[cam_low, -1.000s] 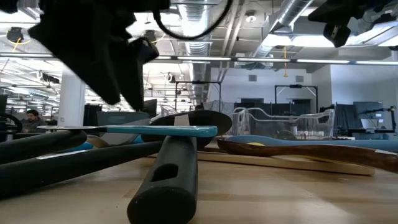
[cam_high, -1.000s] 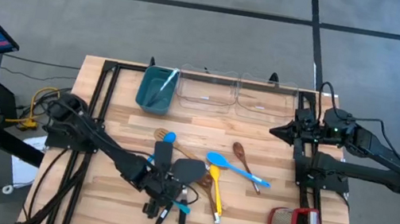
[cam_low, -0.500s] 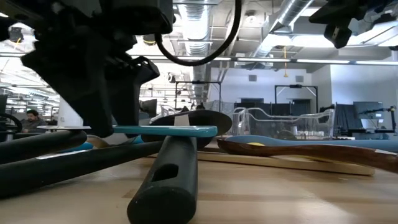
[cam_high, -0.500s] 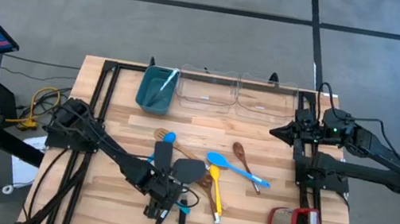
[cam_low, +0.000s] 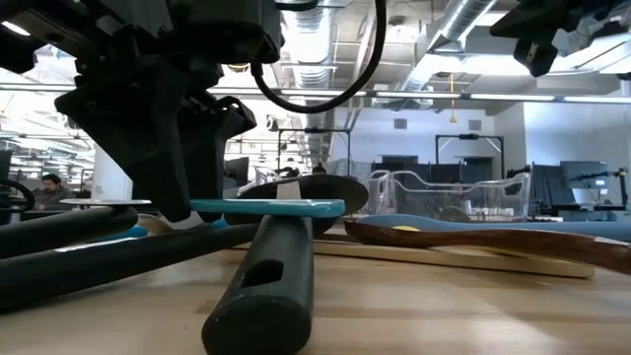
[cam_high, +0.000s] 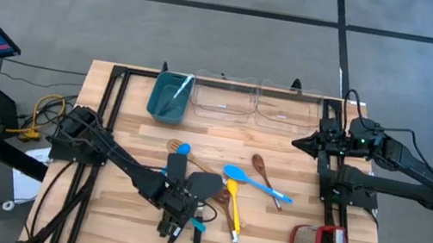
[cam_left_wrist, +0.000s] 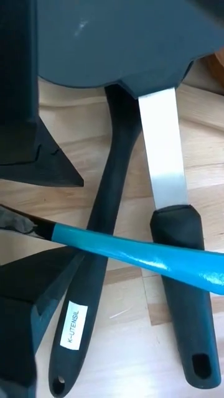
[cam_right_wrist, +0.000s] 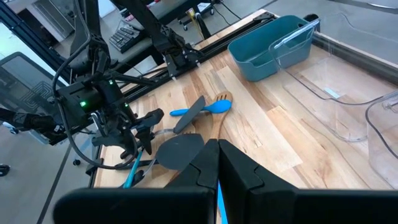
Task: Pick & Place Kitchen Items
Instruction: Put the blue knife into the blue bin
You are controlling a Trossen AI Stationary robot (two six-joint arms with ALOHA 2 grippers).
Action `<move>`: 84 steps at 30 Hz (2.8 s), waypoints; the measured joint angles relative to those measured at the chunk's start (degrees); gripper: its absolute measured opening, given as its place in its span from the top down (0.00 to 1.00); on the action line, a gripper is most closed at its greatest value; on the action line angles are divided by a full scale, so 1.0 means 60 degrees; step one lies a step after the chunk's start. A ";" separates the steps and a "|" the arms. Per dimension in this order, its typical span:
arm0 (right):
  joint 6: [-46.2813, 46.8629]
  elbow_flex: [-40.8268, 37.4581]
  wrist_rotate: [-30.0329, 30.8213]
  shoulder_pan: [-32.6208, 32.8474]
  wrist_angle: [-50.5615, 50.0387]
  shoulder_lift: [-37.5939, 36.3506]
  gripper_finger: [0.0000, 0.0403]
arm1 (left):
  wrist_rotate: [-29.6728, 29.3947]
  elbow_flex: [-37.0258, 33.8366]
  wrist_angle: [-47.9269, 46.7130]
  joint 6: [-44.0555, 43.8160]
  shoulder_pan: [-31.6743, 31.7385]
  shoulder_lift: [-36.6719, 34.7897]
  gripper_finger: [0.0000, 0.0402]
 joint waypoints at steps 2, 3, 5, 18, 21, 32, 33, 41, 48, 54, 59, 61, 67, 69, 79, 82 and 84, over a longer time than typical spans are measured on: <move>0.0000 0.0000 0.0003 0.0000 0.0000 0.0000 0.99 | 0.0002 0.0000 -0.0008 0.0001 0.0000 0.0000 0.62; 0.0000 0.0000 0.0001 -0.0001 0.0000 0.0000 0.99 | 0.0002 0.0000 -0.0015 -0.0002 0.0000 0.0000 0.62; 0.0000 0.0000 -0.0001 0.0000 0.0000 0.0000 0.99 | 0.0002 -0.0041 0.0021 -0.0005 -0.0004 0.0000 0.62; 0.0011 0.0000 0.0001 -0.0001 0.0000 0.0000 0.99 | 0.0336 -0.0517 0.0160 -0.0567 -0.0007 0.0011 0.62; 0.0011 0.0000 -0.0001 0.0000 0.0000 0.0000 0.99 | 0.0335 -0.0517 0.0192 -0.0567 -0.0007 0.0011 0.62; 0.0011 0.0000 -0.0001 0.0000 0.0000 0.0000 0.99 | 0.0348 -0.0517 0.0266 -0.0639 -0.0007 0.0007 0.80; 0.0011 0.0000 -0.0001 0.0000 0.0000 0.0000 0.99 | 0.0349 -0.0517 0.0269 -0.0709 -0.0007 0.0007 0.82; 0.0011 0.0000 0.0001 0.0000 0.0000 0.0000 0.99 | 0.0498 -0.0517 0.0276 -0.0778 -0.0018 -0.0011 0.96; 0.0011 0.0000 0.0002 -0.0002 0.0000 0.0000 0.99 | 0.0494 -0.0517 0.0273 -0.0786 -0.0018 -0.0015 0.96; 0.0010 0.0000 -0.0001 -0.0004 0.0000 0.0000 0.99 | 0.0445 -0.0517 0.0219 -0.1256 -0.0025 -0.0300 0.97; 0.0007 0.0000 0.0003 -0.0004 0.0000 0.0000 0.99 | 0.0075 -0.0517 0.0220 -0.1345 -0.0025 -0.1257 0.98; 0.0007 0.0000 0.0002 -0.0002 0.0000 0.0000 0.99 | -0.0374 -0.0517 0.0213 -0.1566 -0.0025 -0.1784 0.98; 0.0007 0.0000 0.0003 0.0000 0.0000 0.0000 0.99 | -0.2007 -0.0517 0.0249 -0.2047 -0.0025 -0.3548 0.98; 0.0008 0.0000 0.0003 -0.0001 0.0000 0.0000 0.99 | -0.2655 -0.0517 0.0310 -0.2228 -0.0029 -0.4148 0.98; 0.0022 0.0000 0.0003 -0.0002 0.0004 0.0000 0.99 | -0.4787 -0.0510 0.0748 -0.2576 -0.0135 -0.6117 0.98; 0.0022 0.0000 0.0003 -0.0003 0.0004 0.0000 0.99 | -0.5246 -0.0510 0.0742 -0.2519 -0.0087 -0.6355 0.98; 0.0022 0.0000 0.0033 -0.0004 0.0004 -0.0004 0.99 | -0.5363 -0.0510 0.0742 -0.2475 0.0050 -0.6489 0.98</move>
